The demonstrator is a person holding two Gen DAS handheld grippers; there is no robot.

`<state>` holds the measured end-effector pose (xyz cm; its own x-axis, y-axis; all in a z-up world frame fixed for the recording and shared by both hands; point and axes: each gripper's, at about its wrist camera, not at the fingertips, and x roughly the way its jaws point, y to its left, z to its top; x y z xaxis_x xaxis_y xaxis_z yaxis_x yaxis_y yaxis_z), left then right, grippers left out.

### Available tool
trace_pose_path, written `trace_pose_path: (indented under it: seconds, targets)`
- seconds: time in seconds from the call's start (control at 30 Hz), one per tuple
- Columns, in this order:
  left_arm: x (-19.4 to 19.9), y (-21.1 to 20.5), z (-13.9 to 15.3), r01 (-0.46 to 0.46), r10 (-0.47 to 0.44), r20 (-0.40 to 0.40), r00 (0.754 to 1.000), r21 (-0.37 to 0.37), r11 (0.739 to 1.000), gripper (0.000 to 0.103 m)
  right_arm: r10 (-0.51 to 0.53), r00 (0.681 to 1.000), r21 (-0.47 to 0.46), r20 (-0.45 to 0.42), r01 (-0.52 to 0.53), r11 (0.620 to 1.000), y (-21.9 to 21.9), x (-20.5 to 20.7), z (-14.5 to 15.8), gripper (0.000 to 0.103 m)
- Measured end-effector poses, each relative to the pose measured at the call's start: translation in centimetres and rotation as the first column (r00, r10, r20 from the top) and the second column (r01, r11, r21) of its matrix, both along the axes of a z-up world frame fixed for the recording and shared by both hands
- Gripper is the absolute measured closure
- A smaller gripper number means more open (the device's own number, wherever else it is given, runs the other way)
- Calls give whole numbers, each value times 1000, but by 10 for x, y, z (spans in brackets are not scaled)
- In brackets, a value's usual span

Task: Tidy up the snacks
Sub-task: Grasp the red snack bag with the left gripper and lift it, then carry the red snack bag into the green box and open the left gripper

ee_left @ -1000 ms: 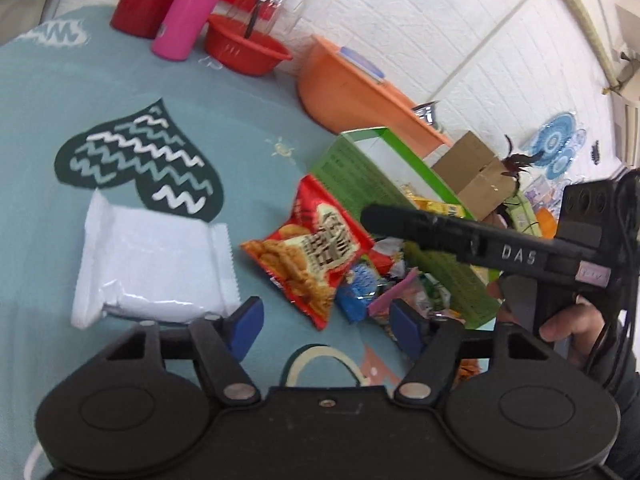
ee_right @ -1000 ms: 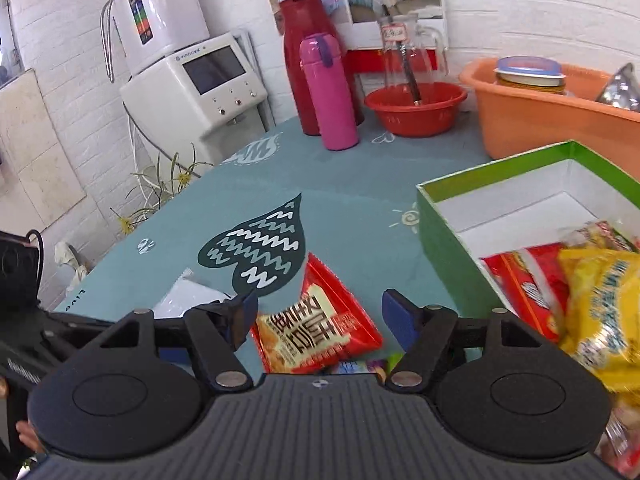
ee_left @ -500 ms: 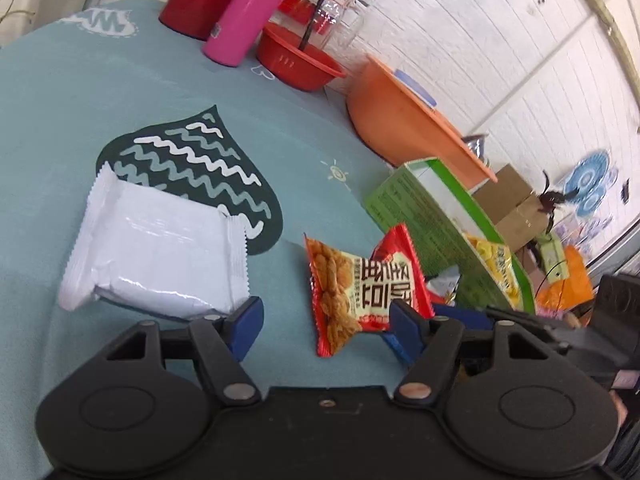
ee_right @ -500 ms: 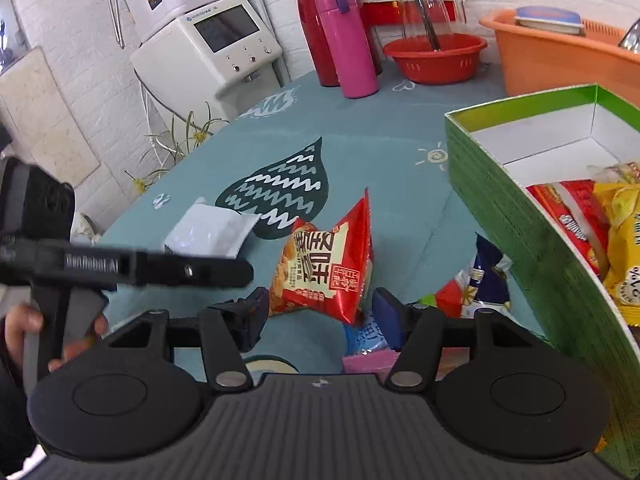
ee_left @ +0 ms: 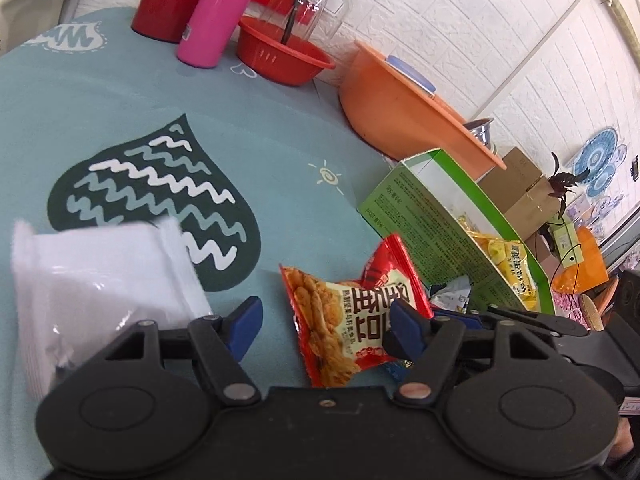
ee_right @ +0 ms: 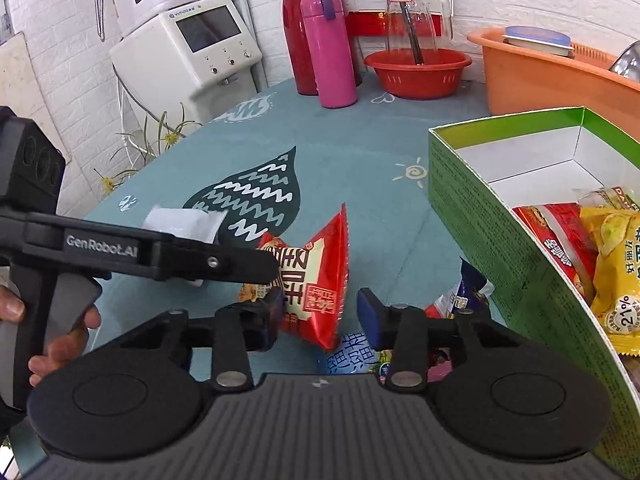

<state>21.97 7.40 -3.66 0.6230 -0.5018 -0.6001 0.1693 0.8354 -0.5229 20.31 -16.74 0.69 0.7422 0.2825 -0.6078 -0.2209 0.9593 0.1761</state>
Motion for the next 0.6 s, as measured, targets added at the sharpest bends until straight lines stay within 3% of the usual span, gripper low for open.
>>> trace_pose_path:
  seconds: [0.07, 0.13, 0.4, 0.6]
  targets:
    - [1, 0, -2, -9, 9, 14, 1000, -17, 1000, 8, 2, 1000, -17, 6, -2, 1000, 3, 2, -1, 44]
    - [3, -1, -5, 2, -2, -2, 1000, -69, 998, 28, -1, 1000, -25, 8, 1, 1000, 5, 3, -2, 45]
    - [-10, -15, 17, 28, -28, 32, 999, -19, 999, 41, -15, 999, -46, 31, 17, 999, 6, -13, 5, 49]
    - [-7, -38, 63, 86, -85, 132, 988, -5, 996, 41, -50, 988, -38, 149, 57, 998, -11, -35, 41, 49]
